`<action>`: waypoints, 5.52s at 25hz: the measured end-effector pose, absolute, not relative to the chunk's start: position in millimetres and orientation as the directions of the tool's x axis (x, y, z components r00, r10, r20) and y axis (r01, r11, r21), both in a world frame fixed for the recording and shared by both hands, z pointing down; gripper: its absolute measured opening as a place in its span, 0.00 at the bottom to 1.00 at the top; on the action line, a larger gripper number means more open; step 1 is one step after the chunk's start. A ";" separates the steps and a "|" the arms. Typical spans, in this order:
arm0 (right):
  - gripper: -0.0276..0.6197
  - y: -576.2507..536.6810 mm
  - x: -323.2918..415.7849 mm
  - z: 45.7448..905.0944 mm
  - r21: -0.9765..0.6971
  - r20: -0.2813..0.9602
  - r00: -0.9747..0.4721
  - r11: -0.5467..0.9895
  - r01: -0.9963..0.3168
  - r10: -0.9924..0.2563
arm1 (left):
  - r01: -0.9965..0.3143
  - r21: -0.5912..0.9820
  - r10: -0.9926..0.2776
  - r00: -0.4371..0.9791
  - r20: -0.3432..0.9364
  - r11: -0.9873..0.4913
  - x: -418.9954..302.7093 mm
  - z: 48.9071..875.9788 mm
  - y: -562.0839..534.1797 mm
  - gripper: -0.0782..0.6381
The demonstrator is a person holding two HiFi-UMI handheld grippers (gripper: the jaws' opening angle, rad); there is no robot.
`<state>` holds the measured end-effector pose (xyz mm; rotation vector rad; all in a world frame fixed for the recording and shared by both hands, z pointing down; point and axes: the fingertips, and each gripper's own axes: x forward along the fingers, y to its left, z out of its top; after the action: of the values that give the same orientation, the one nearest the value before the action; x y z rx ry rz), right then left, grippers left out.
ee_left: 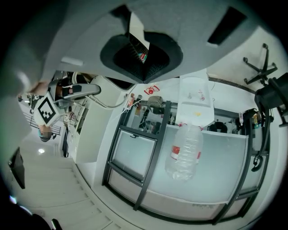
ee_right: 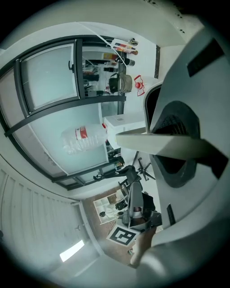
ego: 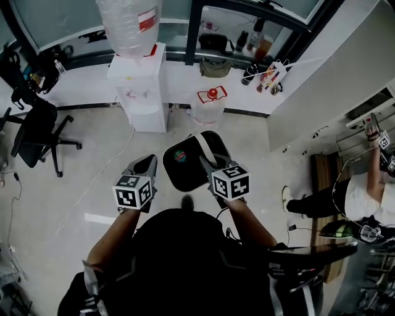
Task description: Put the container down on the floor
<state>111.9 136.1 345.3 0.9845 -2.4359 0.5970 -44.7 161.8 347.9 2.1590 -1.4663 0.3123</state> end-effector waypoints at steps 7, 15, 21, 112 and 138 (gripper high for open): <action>0.10 104.7 125.2 344.7 -0.225 0.539 -0.681 0.694 -0.684 -0.496 | -0.926 0.261 -0.807 0.368 0.461 -0.273 -21.8 344.9 131.6 0.12; 0.10 74.1 127.4 348.7 -0.207 0.542 -0.703 0.737 -0.644 -0.461 | -0.934 0.273 -0.824 0.337 0.456 -0.231 -21.6 342.7 113.3 0.12; 0.10 42.3 117.8 357.9 -0.209 0.552 -0.691 0.724 -0.657 -0.467 | -0.935 0.265 -0.820 0.336 0.464 -0.233 -32.5 353.7 83.8 0.12; 0.10 -233.4 -24.7 788.4 -0.118 0.755 -0.647 0.993 0.031 0.109 | -0.953 0.302 -0.557 0.270 0.786 -0.034 -83.4 712.2 -208.3 0.12; 0.10 -259.3 -27.9 936.4 -0.120 0.773 -0.624 0.992 0.036 0.116 | -0.951 0.304 -0.472 0.290 0.832 -0.049 -87.4 859.1 -227.0 0.12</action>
<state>-27.9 -259.3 936.4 -0.1056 -2.2436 0.1159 -87.4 -227.0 859.1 1.6668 -1.3164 0.6747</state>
